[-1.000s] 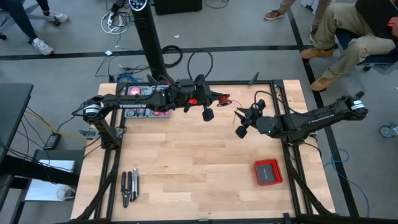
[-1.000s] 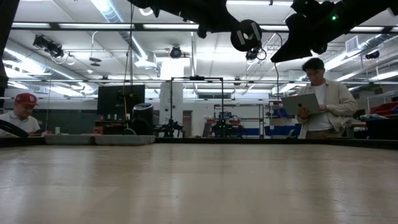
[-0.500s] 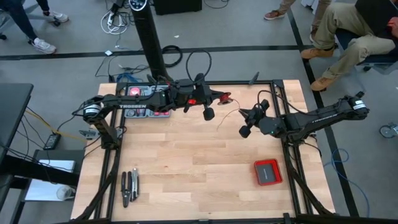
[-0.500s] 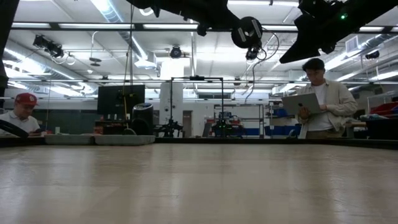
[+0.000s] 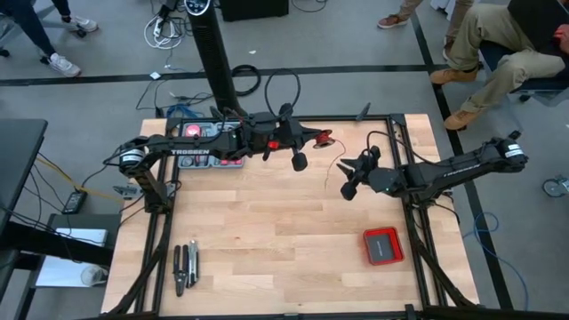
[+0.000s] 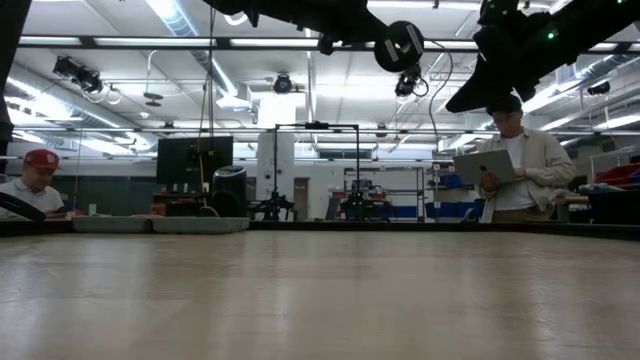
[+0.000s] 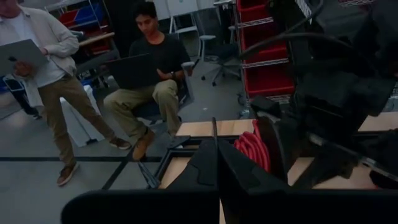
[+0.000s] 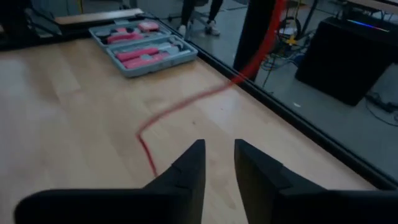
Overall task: Coil cords
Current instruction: Coil the red wire onto the spool
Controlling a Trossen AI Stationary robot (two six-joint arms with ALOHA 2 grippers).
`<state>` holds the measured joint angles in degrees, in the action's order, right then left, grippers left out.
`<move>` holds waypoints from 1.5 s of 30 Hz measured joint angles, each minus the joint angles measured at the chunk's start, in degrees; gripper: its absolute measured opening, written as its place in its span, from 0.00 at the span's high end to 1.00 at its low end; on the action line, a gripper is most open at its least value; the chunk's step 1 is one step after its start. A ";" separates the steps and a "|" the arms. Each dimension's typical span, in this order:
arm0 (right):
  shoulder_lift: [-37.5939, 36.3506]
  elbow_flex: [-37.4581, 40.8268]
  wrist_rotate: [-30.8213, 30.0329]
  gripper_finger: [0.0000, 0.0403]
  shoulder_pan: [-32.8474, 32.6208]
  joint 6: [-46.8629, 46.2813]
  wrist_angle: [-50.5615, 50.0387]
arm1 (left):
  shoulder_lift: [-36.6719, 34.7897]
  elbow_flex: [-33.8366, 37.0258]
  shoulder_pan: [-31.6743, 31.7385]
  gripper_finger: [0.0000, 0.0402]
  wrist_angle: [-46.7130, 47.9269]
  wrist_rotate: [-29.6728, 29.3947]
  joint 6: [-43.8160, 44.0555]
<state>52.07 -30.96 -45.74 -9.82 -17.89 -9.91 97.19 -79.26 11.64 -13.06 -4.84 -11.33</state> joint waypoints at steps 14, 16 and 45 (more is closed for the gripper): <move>0.04 11.80 6.14 0.76 0.07 4.20 30.34 | 0.00 0.00 0.00 1.00 -4.24 0.50 -0.28; 0.04 12.96 7.25 0.76 0.21 4.48 33.85 | 0.00 0.00 0.00 1.00 -4.26 0.56 -0.30; 0.48 14.40 8.46 0.81 2.25 11.06 45.10 | 0.00 0.00 -0.13 1.00 -5.54 1.97 0.03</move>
<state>52.56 -16.56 -37.28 -7.57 -6.83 35.19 97.19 -79.26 11.51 -18.60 -2.87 -11.30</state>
